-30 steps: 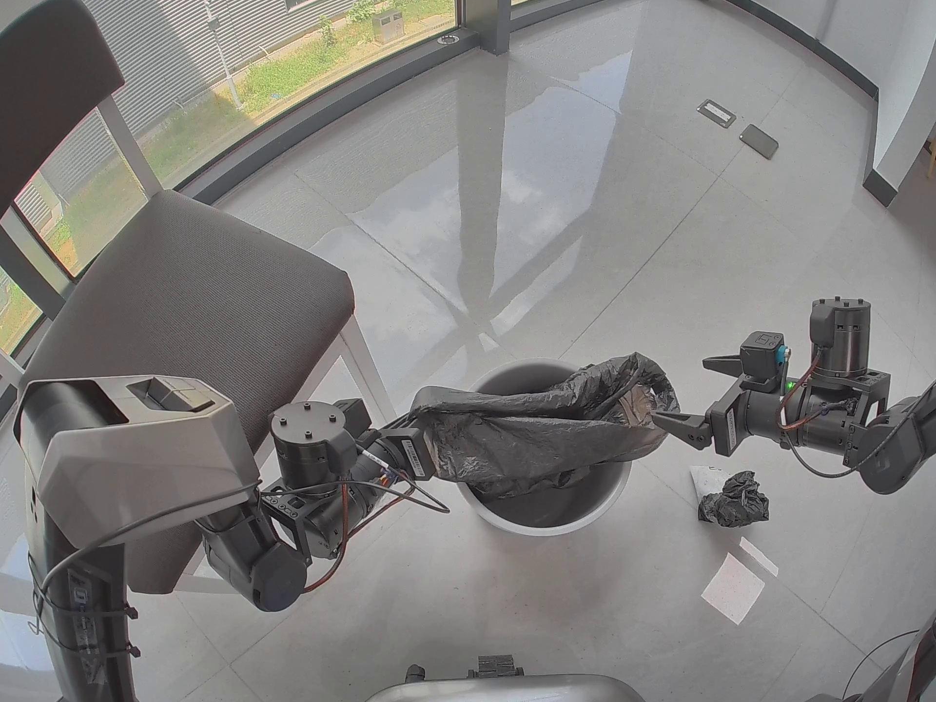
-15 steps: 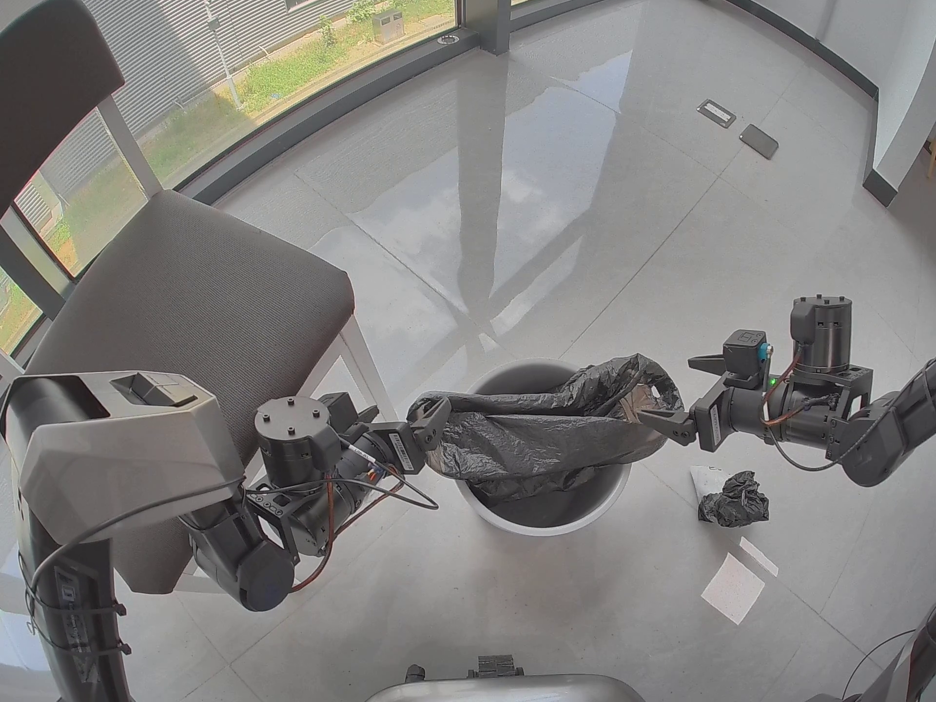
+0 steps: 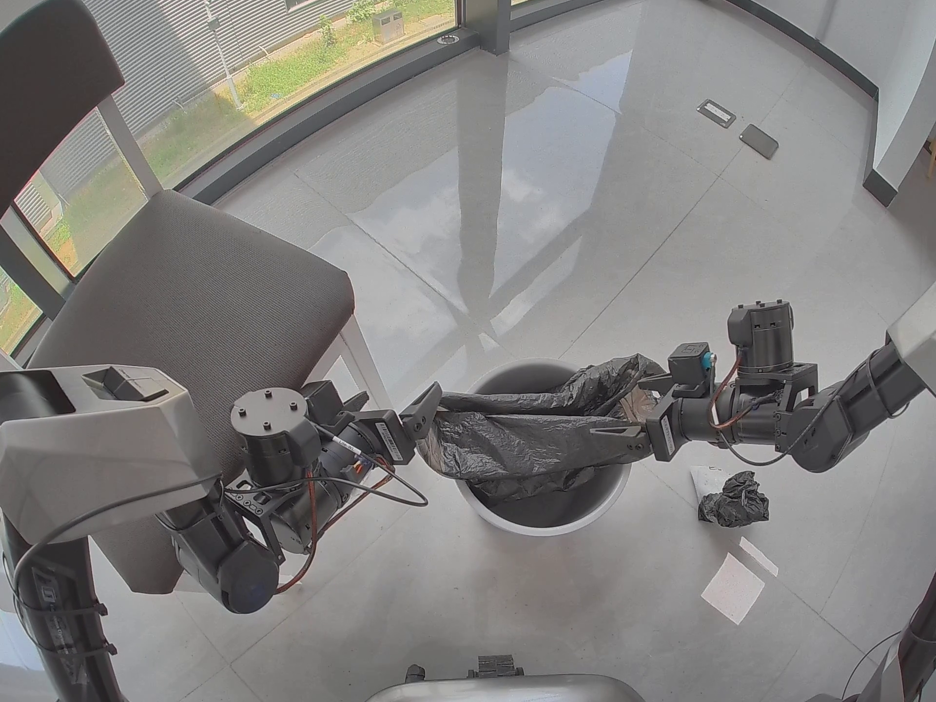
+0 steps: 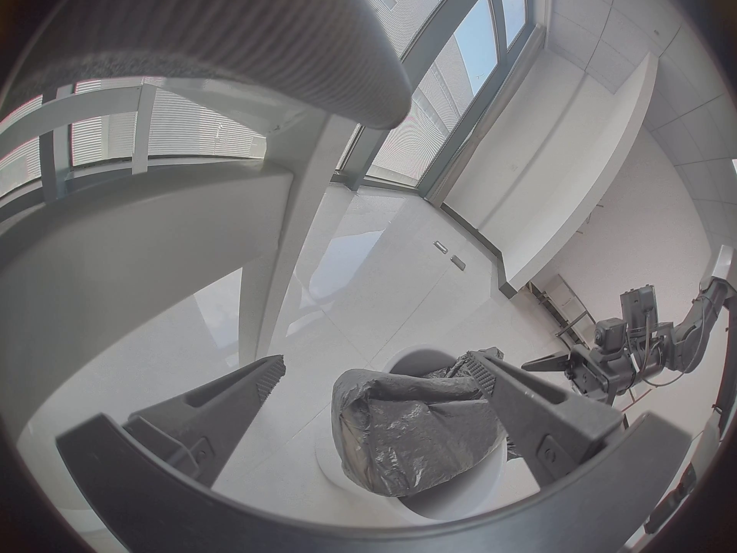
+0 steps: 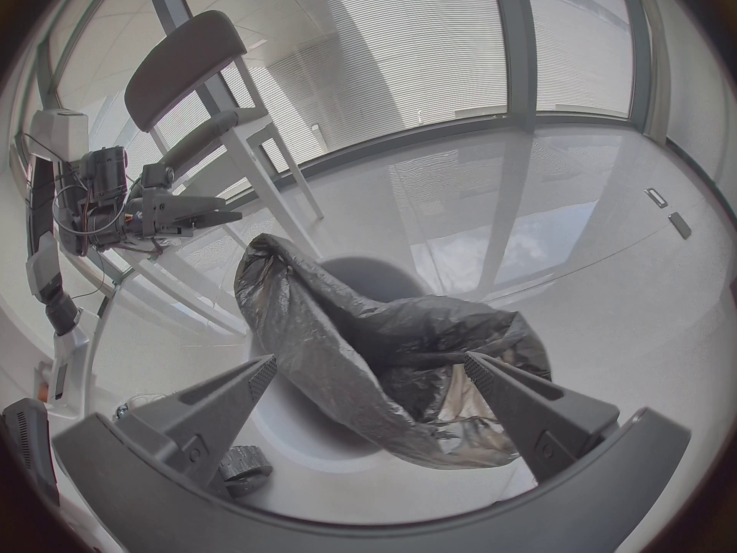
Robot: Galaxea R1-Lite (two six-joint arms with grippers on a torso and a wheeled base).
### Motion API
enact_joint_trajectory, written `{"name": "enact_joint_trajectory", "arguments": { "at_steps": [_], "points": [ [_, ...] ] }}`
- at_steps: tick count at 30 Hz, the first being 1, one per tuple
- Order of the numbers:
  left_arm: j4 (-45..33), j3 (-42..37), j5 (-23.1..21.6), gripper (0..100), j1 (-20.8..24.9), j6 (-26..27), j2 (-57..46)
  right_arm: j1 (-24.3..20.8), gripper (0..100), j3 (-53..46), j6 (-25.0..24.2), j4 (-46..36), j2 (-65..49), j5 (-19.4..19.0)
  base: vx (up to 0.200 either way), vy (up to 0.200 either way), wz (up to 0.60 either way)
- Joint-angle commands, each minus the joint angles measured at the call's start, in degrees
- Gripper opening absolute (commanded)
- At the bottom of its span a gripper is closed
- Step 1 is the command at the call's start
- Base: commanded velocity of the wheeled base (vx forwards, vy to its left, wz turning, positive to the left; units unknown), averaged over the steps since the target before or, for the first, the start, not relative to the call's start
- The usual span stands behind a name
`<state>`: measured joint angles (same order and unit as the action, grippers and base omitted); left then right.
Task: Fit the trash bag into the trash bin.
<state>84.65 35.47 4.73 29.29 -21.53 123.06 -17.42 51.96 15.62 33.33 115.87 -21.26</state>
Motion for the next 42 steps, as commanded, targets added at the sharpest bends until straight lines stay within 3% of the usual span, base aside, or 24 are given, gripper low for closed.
{"name": "enact_joint_trajectory", "arguments": {
  "at_steps": [1,9,34,35,42],
  "points": [
    [0.08,0.03,0.02,100,0.24,0.0,-0.46,-1.39,100,-0.28,0.03,-0.19,0.58,-0.1,0.0,0.0,0.0],
    [1.22,-0.41,0.1,100,0.41,0.0,-0.81,-4.55,100,-2.12,-0.06,-0.81,0.85,-0.01,0.0,0.0,0.0],
    [1.31,-0.85,0.19,100,1.2,0.0,-1.51,-5.87,100,3.94,2.23,-5.91,5.68,-0.01,0.0,0.0,0.0],
    [1.31,-0.93,0.19,100,1.2,0.0,-1.6,-5.96,0,4.03,2.31,-6.0,5.68,-0.01,0.0,0.0,0.0],
    [1.31,-1.11,0.19,100,1.12,-0.09,-1.95,-6.13,0,3.85,2.31,-6.79,5.07,-0.01,0.0,0.0,0.0]
  ]
}}
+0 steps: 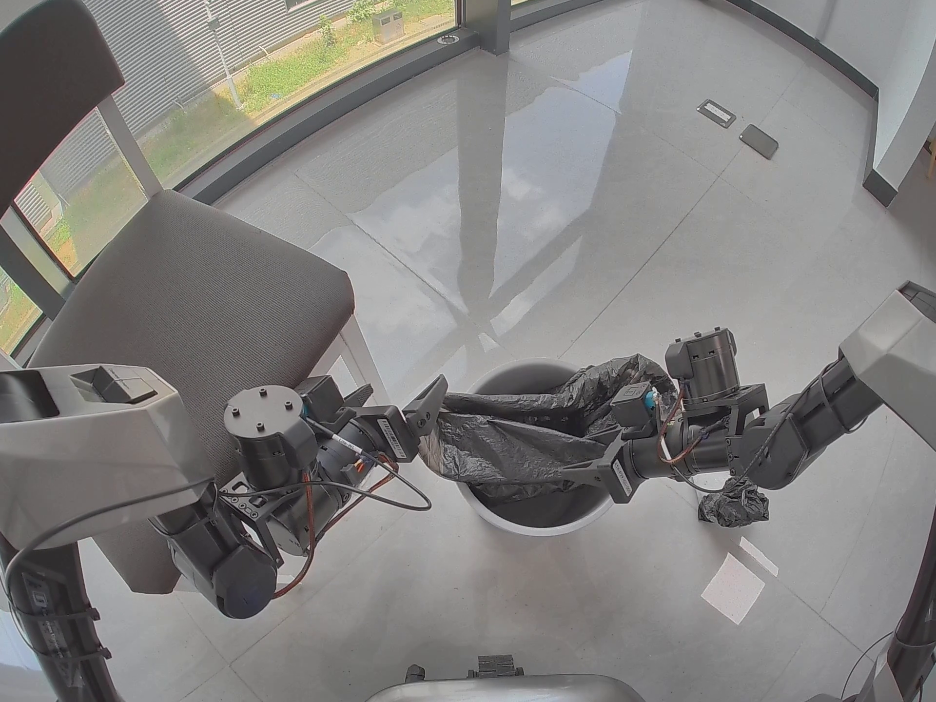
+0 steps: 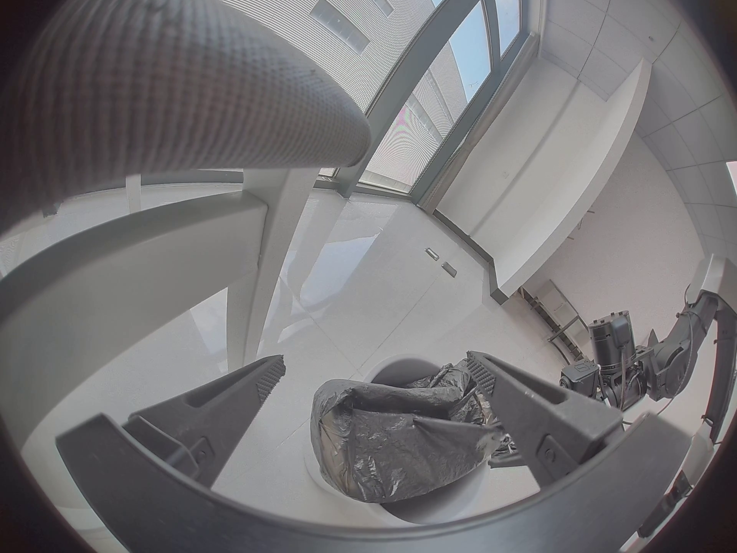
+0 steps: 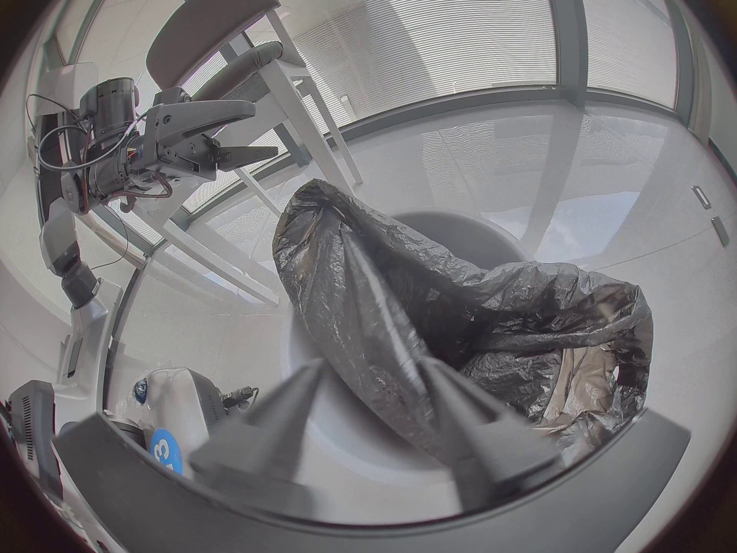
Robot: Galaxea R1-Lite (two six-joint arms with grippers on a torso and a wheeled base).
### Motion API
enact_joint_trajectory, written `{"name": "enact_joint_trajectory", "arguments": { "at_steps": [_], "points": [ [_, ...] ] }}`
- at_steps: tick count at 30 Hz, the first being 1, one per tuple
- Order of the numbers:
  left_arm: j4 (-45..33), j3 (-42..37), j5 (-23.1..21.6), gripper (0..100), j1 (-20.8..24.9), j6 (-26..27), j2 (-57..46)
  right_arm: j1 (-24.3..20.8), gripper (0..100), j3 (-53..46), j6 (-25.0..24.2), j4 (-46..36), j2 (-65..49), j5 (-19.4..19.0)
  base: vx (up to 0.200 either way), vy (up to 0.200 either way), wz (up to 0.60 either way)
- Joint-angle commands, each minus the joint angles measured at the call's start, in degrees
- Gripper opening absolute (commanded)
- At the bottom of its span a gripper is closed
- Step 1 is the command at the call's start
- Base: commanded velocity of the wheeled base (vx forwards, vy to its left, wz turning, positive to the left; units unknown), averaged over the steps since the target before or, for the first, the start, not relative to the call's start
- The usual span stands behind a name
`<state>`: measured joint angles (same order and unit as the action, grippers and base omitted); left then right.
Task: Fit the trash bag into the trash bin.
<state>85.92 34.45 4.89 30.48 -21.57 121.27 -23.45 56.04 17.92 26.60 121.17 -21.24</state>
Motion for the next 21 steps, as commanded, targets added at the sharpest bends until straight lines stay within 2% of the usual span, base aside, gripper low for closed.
{"name": "enact_joint_trajectory", "arguments": {
  "at_steps": [1,9,21],
  "points": [
    [0.04,-0.09,0.03,100,-0.07,-0.06,-0.16,-0.19,0,-0.32,0.01,-0.06,-0.32,-0.03,0.0,0.0,0.0],
    [0.04,-0.09,0.03,100,0.02,-0.23,-0.16,-1.15,0,-2.78,0.19,0.12,-1.38,0.05,0.0,0.0,0.0],
    [1.53,-1.4,0.03,100,-0.07,-0.23,-0.77,-6.34,0,-9.19,0.54,0.65,-3.14,0.67,0.0,0.0,0.0]
  ]
}}
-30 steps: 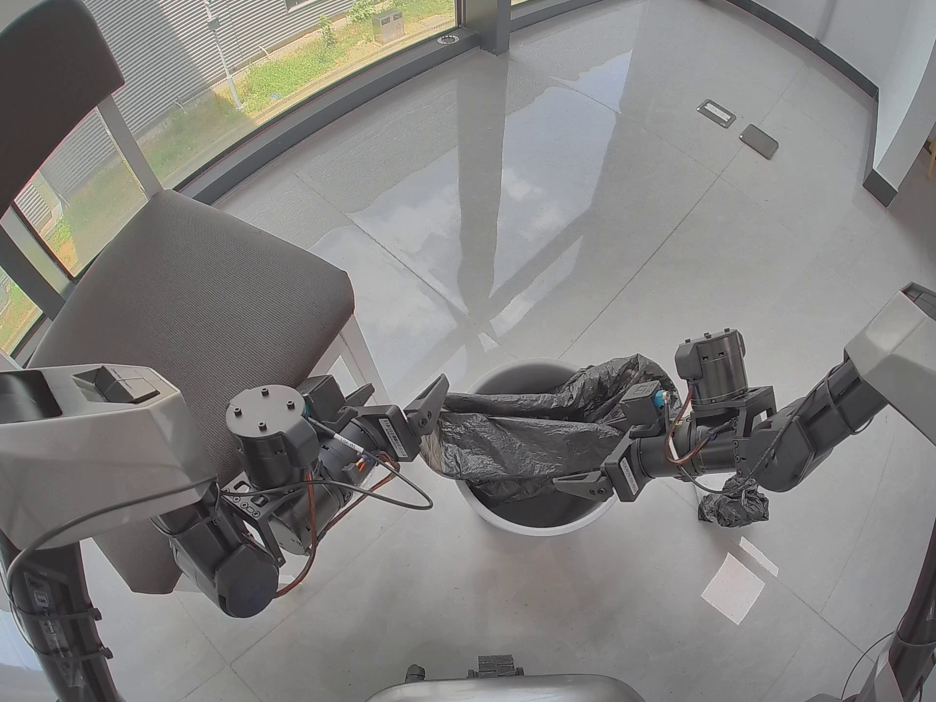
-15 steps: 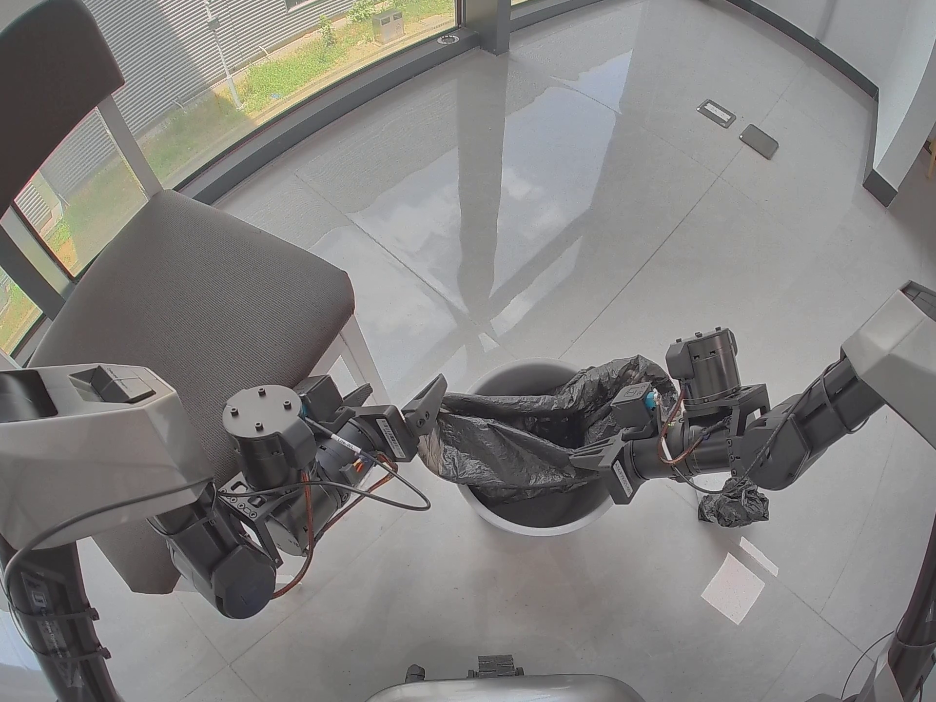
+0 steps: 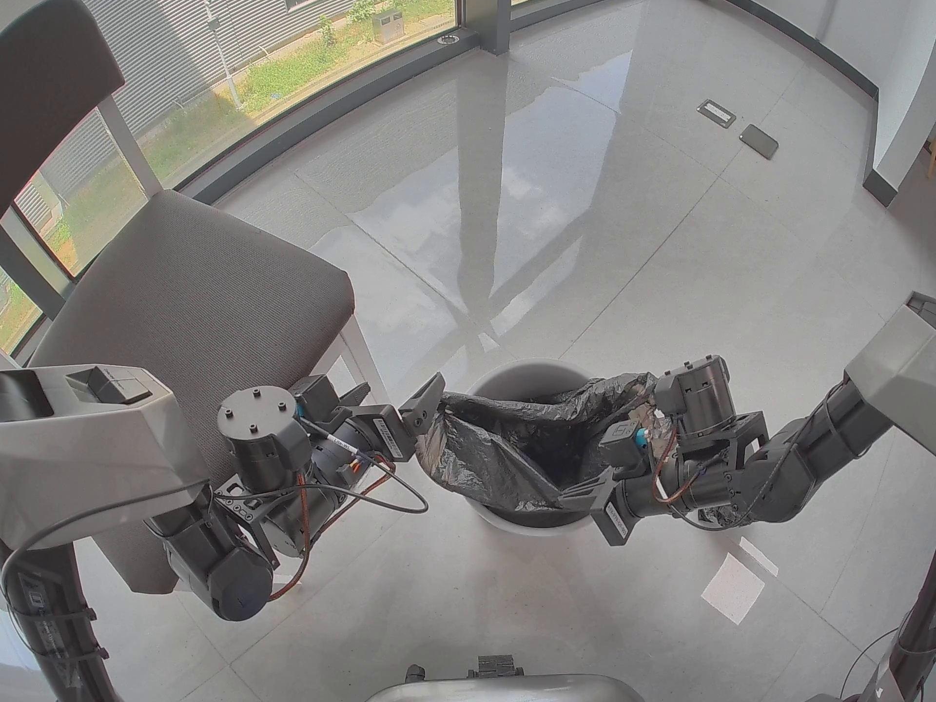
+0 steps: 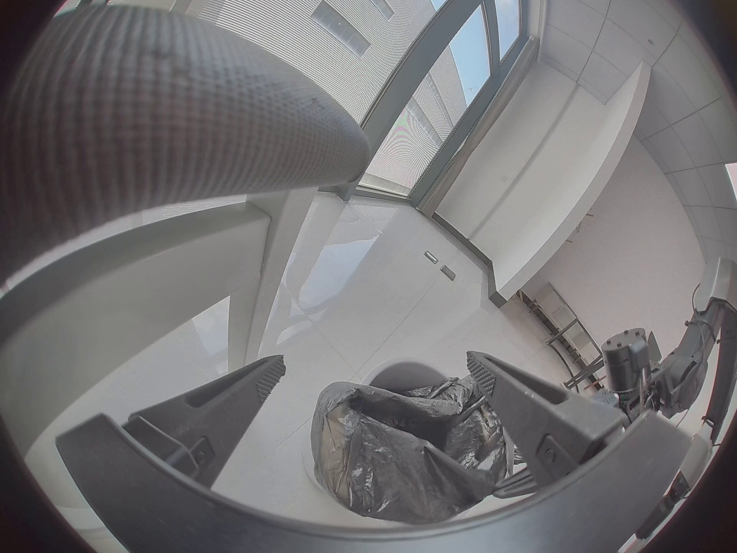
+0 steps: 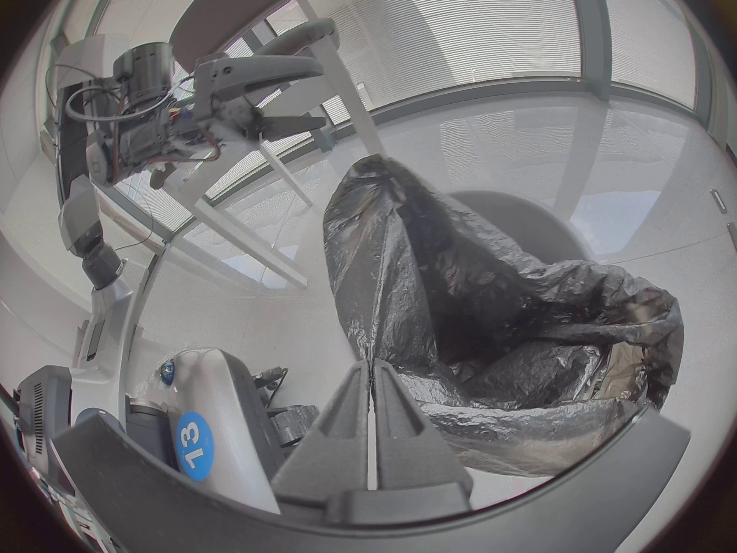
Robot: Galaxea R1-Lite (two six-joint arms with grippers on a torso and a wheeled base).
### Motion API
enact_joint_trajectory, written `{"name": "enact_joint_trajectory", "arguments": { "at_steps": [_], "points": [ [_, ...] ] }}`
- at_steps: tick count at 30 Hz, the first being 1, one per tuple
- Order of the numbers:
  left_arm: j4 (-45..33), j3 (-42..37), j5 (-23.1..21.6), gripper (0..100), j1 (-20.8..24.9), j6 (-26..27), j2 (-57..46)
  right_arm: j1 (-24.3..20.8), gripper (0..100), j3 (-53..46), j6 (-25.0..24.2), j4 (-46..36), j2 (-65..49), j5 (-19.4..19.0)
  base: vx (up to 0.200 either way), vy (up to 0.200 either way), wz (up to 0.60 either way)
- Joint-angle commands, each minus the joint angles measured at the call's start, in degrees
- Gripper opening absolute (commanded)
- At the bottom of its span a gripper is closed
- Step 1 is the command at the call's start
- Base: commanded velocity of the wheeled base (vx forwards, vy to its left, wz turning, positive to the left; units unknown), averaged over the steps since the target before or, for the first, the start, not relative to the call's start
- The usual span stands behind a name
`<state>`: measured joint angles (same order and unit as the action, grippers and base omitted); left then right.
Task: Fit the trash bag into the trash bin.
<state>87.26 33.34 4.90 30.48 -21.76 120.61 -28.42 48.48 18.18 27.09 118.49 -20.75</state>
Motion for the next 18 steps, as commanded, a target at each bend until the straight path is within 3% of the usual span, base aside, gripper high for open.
{"name": "enact_joint_trajectory", "arguments": {
  "at_steps": [1,18],
  "points": [
    [0.28,-0.29,0.02,100,-0.07,-0.04,-0.12,-1.55,0,-1.72,0.37,0.16,-0.46,0.18,0.0,0.0,0.0],
    [0.37,-0.29,0.02,100,-0.07,-0.39,-0.12,-4.45,0,-2.16,0.54,0.25,-0.46,0.27,0.0,0.0,0.0]
  ]
}}
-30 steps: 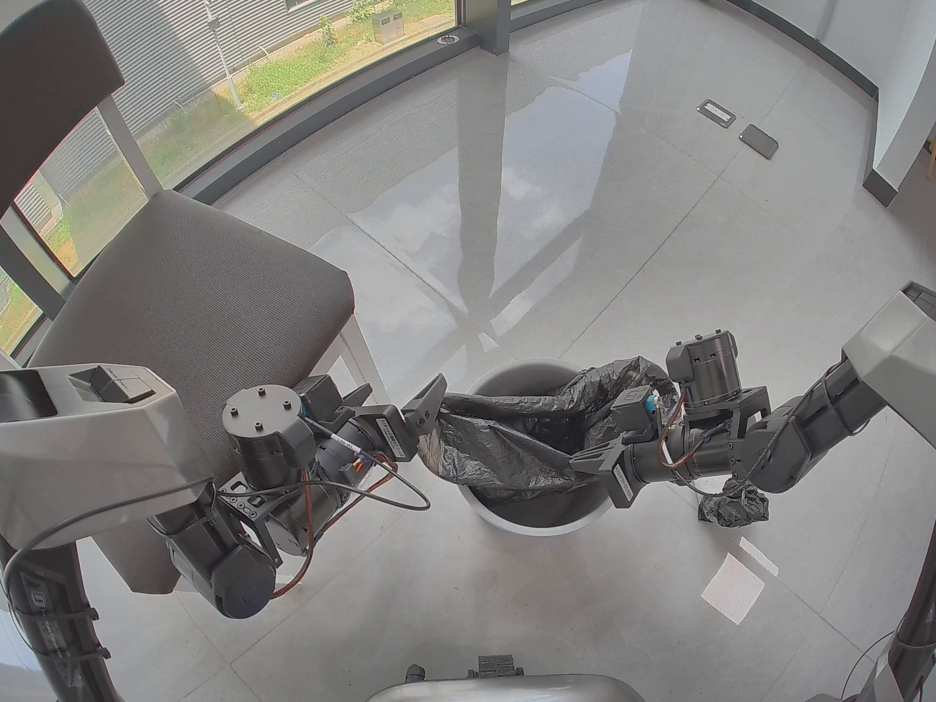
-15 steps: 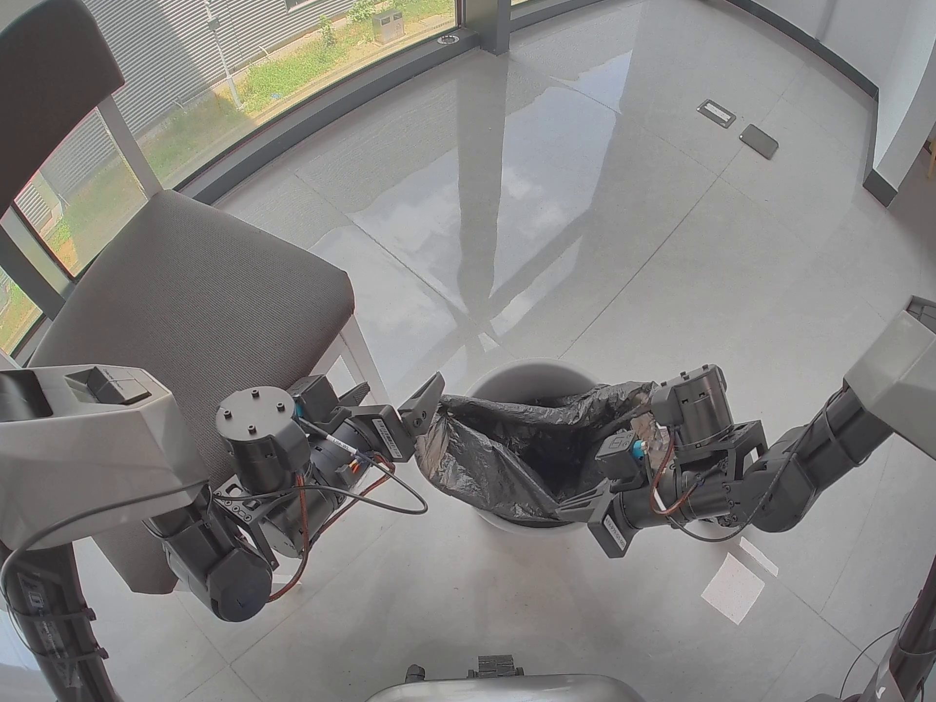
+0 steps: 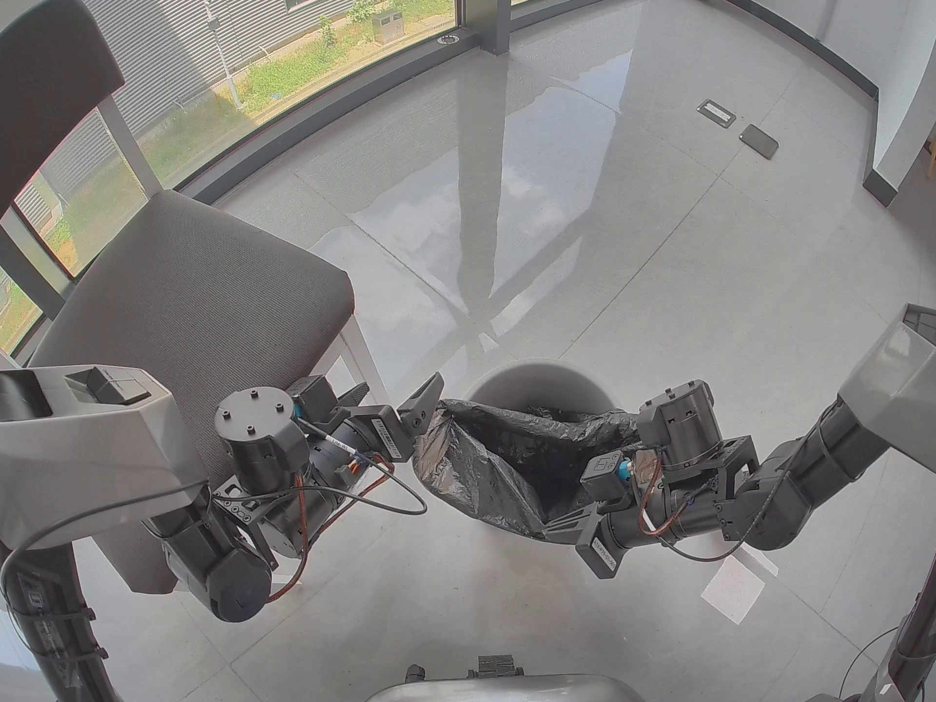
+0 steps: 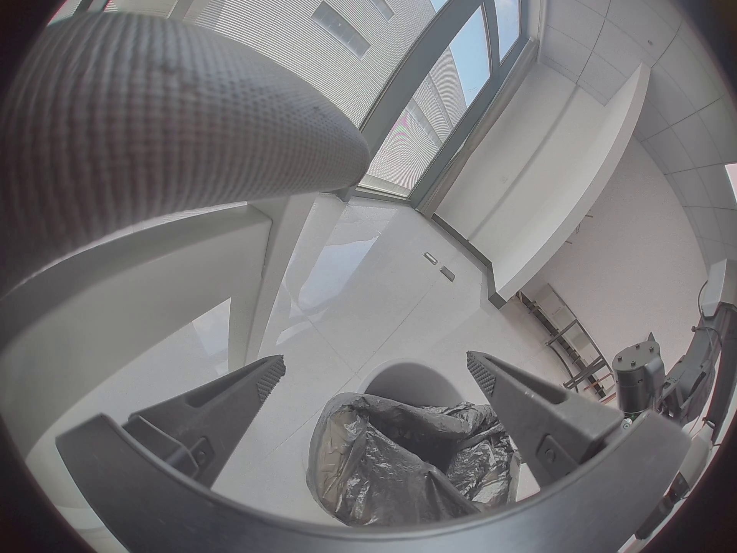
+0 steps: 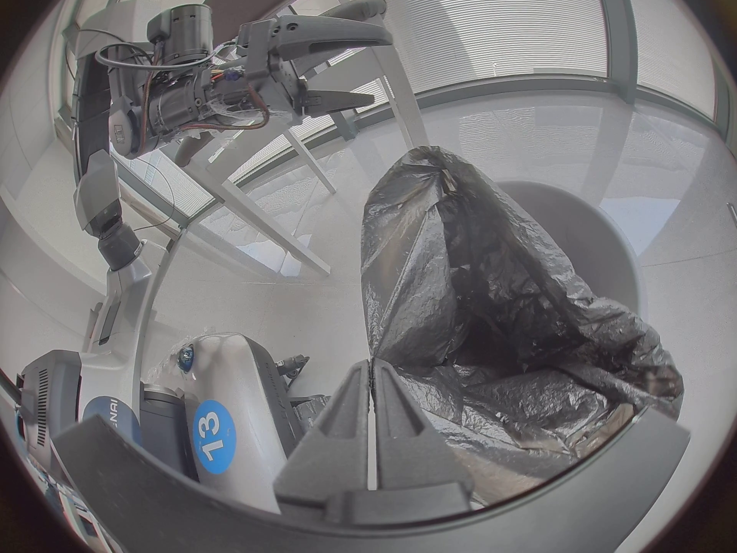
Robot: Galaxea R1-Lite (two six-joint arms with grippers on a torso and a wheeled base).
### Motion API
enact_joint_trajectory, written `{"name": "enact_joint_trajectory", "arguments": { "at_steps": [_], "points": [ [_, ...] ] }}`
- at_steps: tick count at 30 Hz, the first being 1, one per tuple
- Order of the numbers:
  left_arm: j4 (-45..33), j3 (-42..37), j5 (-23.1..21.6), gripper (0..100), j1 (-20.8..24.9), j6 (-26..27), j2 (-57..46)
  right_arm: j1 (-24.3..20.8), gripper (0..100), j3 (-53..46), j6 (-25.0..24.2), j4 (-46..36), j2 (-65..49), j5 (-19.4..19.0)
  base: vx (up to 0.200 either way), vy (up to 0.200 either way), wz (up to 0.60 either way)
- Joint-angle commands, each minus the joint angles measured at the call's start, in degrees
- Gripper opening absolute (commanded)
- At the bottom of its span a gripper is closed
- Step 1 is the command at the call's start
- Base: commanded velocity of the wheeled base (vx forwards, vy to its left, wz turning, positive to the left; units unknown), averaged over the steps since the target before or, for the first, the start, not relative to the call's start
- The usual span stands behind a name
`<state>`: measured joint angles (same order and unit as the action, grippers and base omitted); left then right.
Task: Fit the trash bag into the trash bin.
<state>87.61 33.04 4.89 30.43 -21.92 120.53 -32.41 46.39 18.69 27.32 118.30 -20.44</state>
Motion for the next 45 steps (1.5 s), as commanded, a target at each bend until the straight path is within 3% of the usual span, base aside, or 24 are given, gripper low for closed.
{"name": "enact_joint_trajectory", "arguments": {
  "at_steps": [1,10,17,24,31,32,45],
  "points": [
    [-0.07,0.01,0.03,100,-0.02,-0.49,-0.12,-0.72,0,-0.15,0.03,0.01,-0.26,-0.03,0.0,0.0,0.0],
    [0.01,0.01,0.03,100,0.07,-0.67,-0.12,-1.07,0,0.02,-0.06,0.01,0.09,0.84,0.0,0.0,0.0],
    [0.45,-0.52,0.03,100,-0.02,-0.58,-0.12,2.8,0,3.62,1.26,0.01,-0.52,1.11,0.0,0.0,0.0],
    [1.24,-1.13,0.12,100,0.07,-0.58,-0.21,6.57,0,8.37,12.43,-0.07,2.46,6.47,0.0,0.0,0.0],
    [1.24,-1.22,0.12,100,0.07,-0.58,-0.47,6.22,0,9.07,14.89,0.01,3.52,7.17,0.0,0.0,0.0],
    [1.24,-1.57,0.12,100,0.07,-0.58,-0.73,6.05,100,9.69,16.64,0.01,3.34,7.35,0.0,0.0,0.0],
    [1.77,-1.75,0.12,100,0.51,-0.58,-0.73,6.57,100,15.67,19.72,-0.69,6.42,7.35,0.0,0.0,0.0]
  ]
}}
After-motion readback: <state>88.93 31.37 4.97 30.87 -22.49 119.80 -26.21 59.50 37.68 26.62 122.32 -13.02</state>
